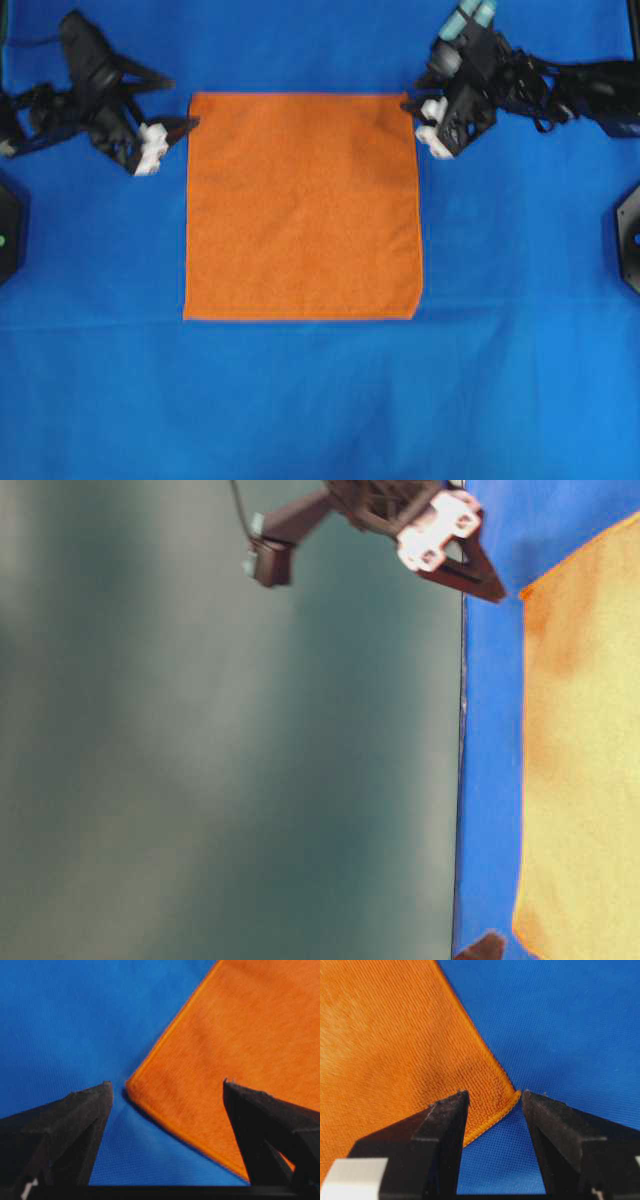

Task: Fold the orange towel.
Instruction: 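Move both grippers to the towel's top corners and grasp them, then pull the top corners down toward the bottom edge with both grippers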

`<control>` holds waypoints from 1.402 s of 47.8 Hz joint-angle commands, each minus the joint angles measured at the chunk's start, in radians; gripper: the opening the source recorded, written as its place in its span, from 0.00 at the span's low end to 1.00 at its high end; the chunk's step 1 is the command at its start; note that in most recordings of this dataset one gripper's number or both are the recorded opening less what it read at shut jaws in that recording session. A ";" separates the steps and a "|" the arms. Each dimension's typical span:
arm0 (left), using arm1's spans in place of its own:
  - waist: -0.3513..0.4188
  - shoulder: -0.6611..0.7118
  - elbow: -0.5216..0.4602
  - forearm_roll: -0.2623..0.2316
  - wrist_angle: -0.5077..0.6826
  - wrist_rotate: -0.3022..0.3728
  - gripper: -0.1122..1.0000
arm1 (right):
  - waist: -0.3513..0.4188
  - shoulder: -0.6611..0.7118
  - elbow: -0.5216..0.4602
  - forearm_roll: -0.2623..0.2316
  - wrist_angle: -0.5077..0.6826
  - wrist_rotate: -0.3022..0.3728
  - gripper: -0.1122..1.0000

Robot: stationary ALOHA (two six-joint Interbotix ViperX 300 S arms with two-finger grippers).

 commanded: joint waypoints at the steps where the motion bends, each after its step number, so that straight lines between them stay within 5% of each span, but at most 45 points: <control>1: 0.015 0.055 -0.041 0.000 -0.018 0.003 0.86 | -0.009 0.023 -0.025 -0.002 -0.025 0.000 0.58; 18: 0.064 0.213 -0.121 0.002 -0.017 0.015 0.80 | -0.043 0.098 -0.035 -0.002 -0.072 0.000 0.53; 22: 0.061 0.219 -0.123 0.003 -0.015 0.017 0.67 | -0.043 0.104 -0.035 -0.002 -0.069 0.000 0.44; 29: 0.055 0.218 -0.115 0.008 -0.014 0.021 0.34 | -0.043 0.103 -0.032 -0.002 -0.067 -0.002 0.13; 35: 0.038 0.216 -0.115 0.009 -0.015 0.025 0.12 | -0.041 0.101 -0.034 -0.002 -0.072 -0.002 0.12; 48: 0.023 0.184 -0.117 0.008 0.012 0.031 0.11 | -0.041 0.055 -0.032 -0.002 -0.064 -0.002 0.12; 67: 0.023 -0.044 -0.132 0.009 0.118 0.109 0.11 | -0.026 -0.081 0.012 0.002 -0.058 0.003 0.12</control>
